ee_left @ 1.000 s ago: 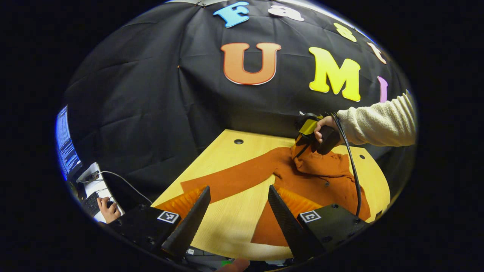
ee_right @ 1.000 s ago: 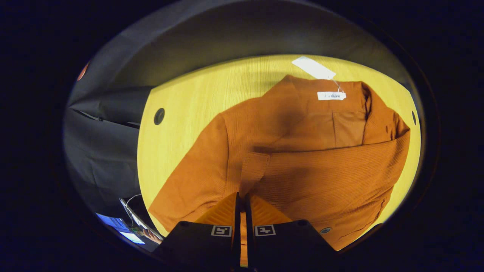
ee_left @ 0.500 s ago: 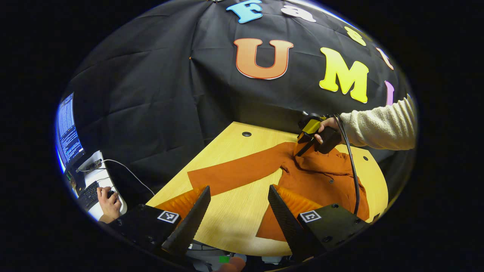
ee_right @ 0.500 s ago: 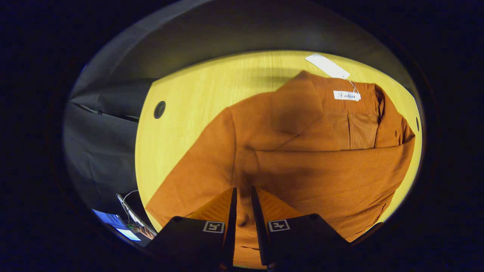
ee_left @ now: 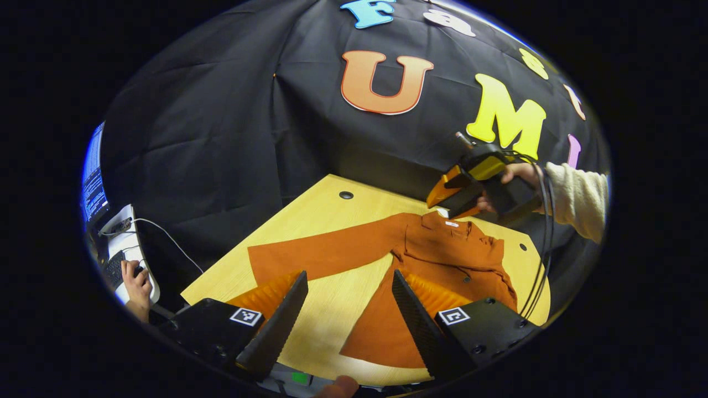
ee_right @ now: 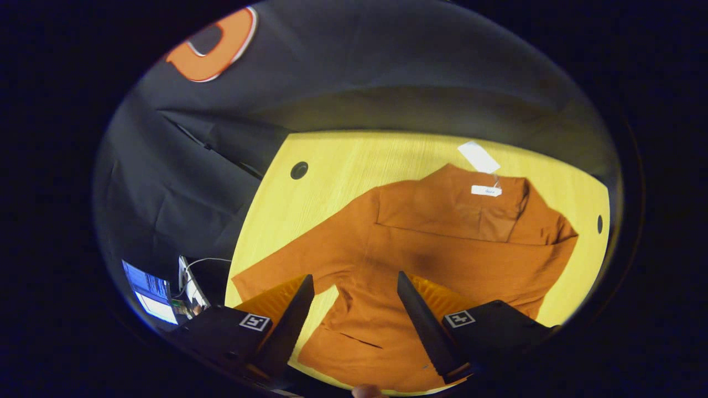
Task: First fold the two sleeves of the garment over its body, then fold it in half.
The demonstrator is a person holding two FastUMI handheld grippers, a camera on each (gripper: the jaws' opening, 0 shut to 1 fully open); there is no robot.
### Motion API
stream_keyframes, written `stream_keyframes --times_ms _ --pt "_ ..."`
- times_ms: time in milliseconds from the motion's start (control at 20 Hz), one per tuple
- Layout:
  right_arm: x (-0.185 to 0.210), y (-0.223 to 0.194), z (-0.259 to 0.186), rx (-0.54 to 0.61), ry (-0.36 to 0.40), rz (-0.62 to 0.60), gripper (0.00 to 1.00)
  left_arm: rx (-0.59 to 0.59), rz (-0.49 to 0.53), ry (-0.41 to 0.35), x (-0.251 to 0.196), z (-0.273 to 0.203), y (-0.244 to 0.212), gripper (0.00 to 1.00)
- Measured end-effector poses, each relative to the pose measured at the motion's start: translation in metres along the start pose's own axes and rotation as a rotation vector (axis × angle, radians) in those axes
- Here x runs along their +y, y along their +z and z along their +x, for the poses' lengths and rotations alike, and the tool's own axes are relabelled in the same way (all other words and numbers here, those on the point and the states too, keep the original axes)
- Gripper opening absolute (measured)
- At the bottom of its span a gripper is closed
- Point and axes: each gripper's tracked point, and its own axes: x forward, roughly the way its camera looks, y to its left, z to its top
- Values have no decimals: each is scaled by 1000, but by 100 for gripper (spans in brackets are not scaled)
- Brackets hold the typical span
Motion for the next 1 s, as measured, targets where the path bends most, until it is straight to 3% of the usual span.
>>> stream_keyframes --times_ms 100,450,800,1000 --pt "-10 -9 -33 -32 2 -23 98 -8 -4 52 9 5 4 100" --pt "-70 -77 -123 -144 -8 -28 98 35 -88 207 57 48 0 100" --pt "-112 -135 -181 -299 67 171 98 105 -139 324 119 108 -19 100" --pt "-140 -157 -192 -332 47 269 94 181 -224 367 155 142 -36 100"
